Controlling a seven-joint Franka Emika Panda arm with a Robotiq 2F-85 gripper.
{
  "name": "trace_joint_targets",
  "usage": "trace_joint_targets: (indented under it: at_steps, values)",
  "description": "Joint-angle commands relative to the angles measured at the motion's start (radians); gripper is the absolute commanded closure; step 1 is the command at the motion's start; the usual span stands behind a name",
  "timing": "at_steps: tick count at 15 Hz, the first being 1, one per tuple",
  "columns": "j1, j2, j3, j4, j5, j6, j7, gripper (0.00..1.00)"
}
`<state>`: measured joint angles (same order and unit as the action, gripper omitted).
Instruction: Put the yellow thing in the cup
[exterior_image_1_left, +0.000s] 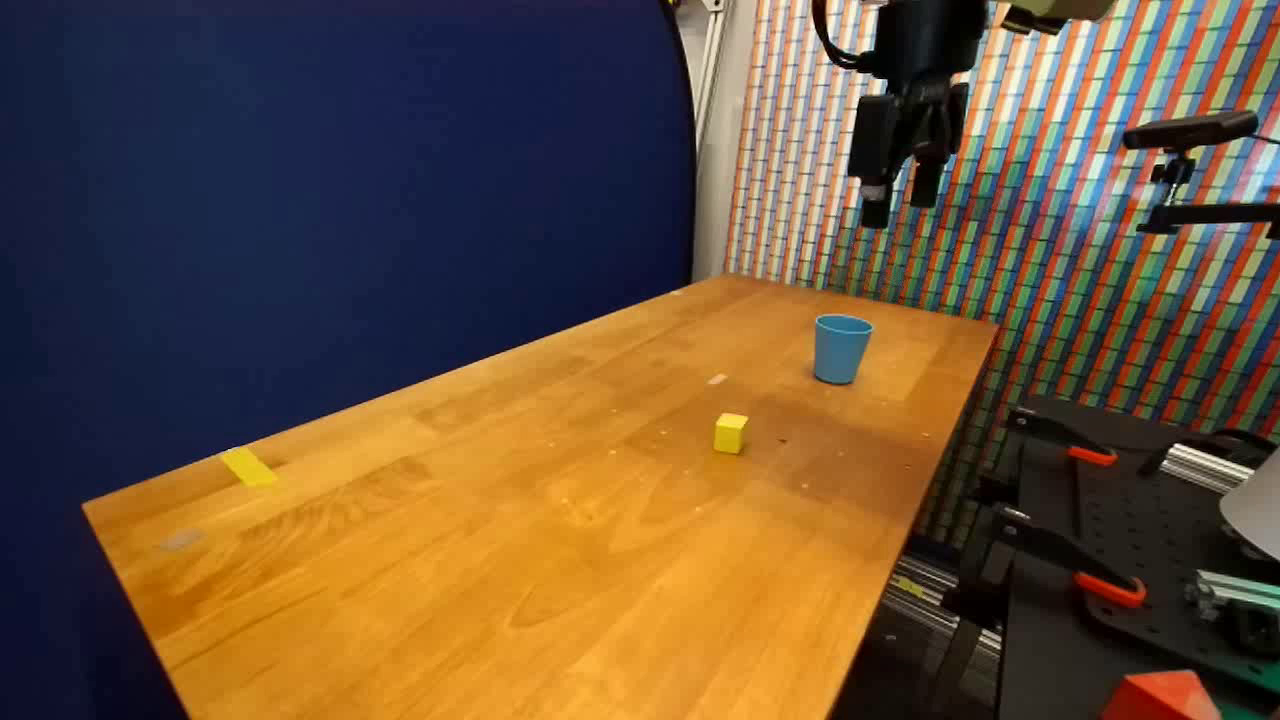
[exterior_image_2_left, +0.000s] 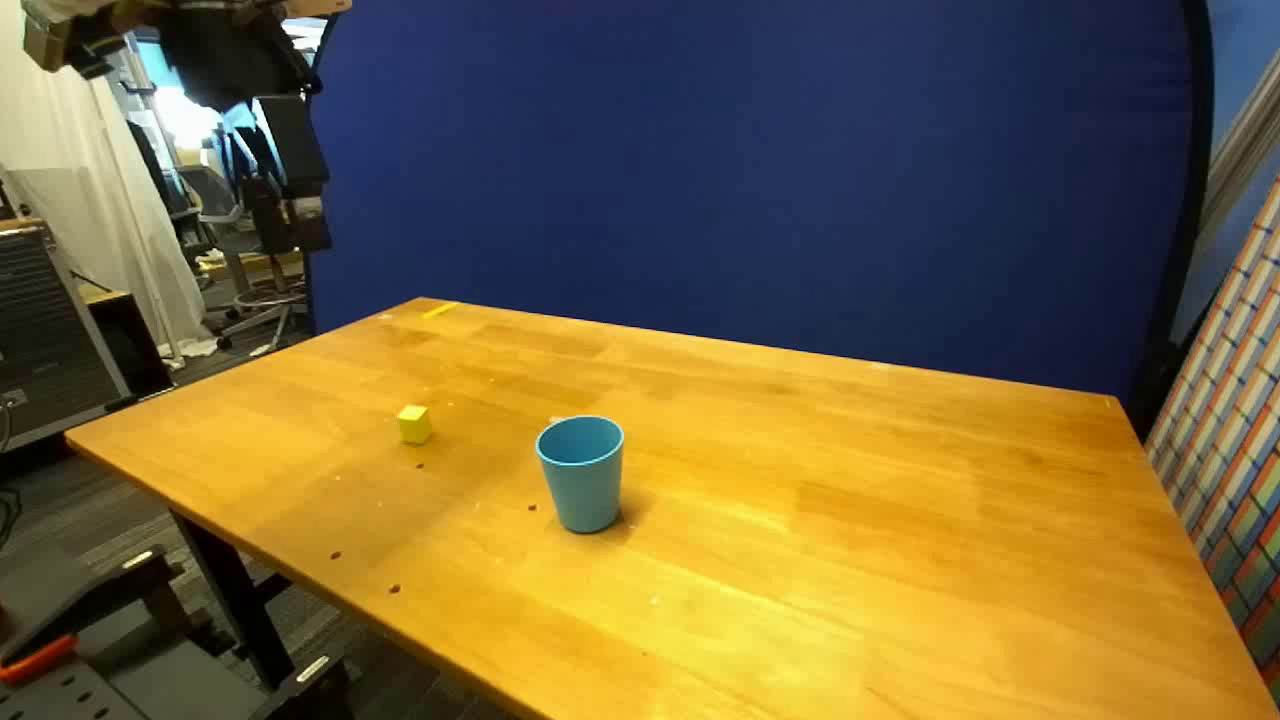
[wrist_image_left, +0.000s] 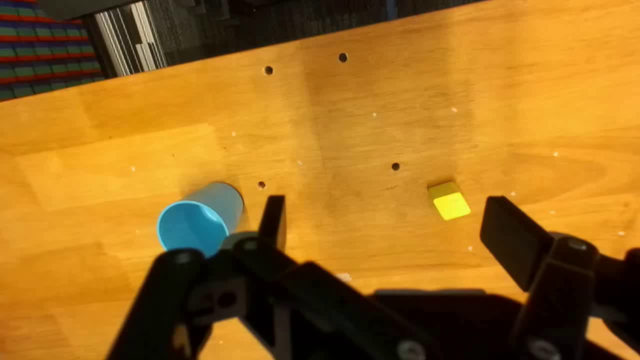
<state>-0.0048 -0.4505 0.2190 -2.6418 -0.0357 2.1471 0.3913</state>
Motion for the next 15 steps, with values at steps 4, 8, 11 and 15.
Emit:
trace_joint_targets:
  at_steps: [4, 8, 11, 15]
  values:
    - [0.014, 0.001, -0.014, 0.01, -0.007, -0.002, 0.005, 0.0]
    - [0.01, 0.047, -0.022, 0.011, 0.005, 0.038, 0.005, 0.0]
    - [0.023, 0.164, -0.05, -0.002, 0.057, 0.175, -0.031, 0.0]
    - [0.064, 0.417, -0.069, 0.034, 0.145, 0.432, -0.128, 0.0]
